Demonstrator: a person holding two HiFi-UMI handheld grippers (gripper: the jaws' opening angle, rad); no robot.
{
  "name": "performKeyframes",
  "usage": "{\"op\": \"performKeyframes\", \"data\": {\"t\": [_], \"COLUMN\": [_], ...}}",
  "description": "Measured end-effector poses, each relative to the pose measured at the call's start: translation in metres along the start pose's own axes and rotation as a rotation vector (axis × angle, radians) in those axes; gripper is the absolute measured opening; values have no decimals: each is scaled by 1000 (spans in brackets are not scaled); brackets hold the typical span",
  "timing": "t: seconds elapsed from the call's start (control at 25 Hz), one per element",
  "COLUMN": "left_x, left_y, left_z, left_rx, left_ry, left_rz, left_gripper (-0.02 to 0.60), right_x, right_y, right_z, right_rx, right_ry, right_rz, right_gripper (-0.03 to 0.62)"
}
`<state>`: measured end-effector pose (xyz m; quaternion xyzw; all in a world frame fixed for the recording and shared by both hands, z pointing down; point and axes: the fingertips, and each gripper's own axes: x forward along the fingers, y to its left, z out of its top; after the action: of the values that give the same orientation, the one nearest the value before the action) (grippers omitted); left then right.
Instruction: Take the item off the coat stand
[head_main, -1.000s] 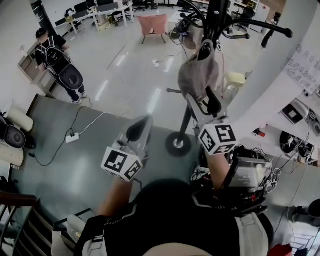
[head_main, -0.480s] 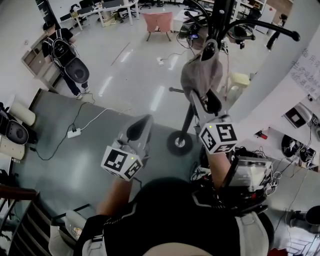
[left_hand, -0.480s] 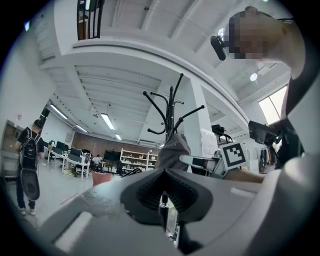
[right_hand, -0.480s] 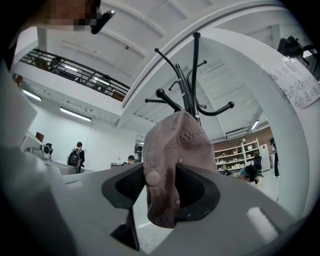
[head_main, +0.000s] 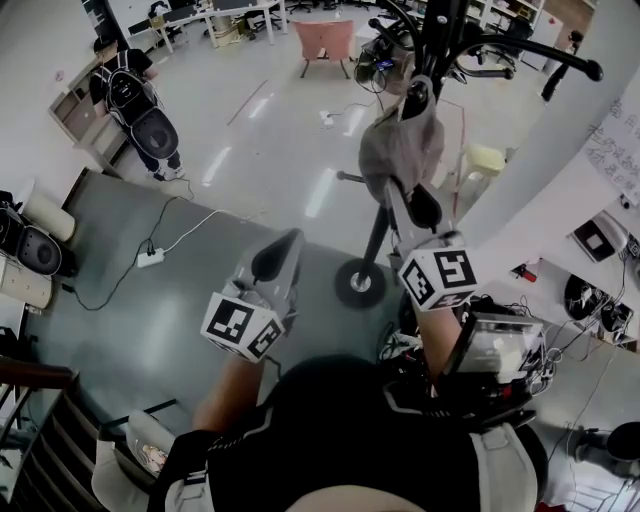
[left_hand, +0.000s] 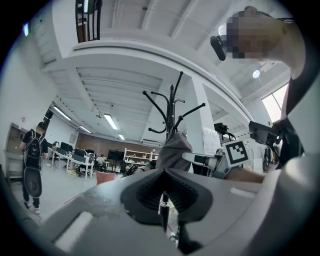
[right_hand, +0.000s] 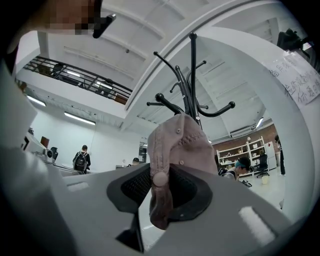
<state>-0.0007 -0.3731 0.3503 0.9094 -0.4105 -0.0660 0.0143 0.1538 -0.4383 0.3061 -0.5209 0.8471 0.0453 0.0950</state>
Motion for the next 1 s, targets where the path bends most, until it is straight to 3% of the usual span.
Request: {"op": "performKeyframes", "data": {"t": [0.48, 1.0], "left_x": [-15, -30], "left_y": [0, 8], "left_z": [3, 12], "left_rx": [-9, -3], "left_ry": [-7, -32], "left_rz": [31, -39], "left_gripper": [17, 17], "right_x": [-4, -16], "right_y": [5, 19], "right_z": [16, 51], "right_rx": [-20, -76], "right_ry": [-25, -84], "right_rz": [15, -45], "right_gripper": [89, 84]}}
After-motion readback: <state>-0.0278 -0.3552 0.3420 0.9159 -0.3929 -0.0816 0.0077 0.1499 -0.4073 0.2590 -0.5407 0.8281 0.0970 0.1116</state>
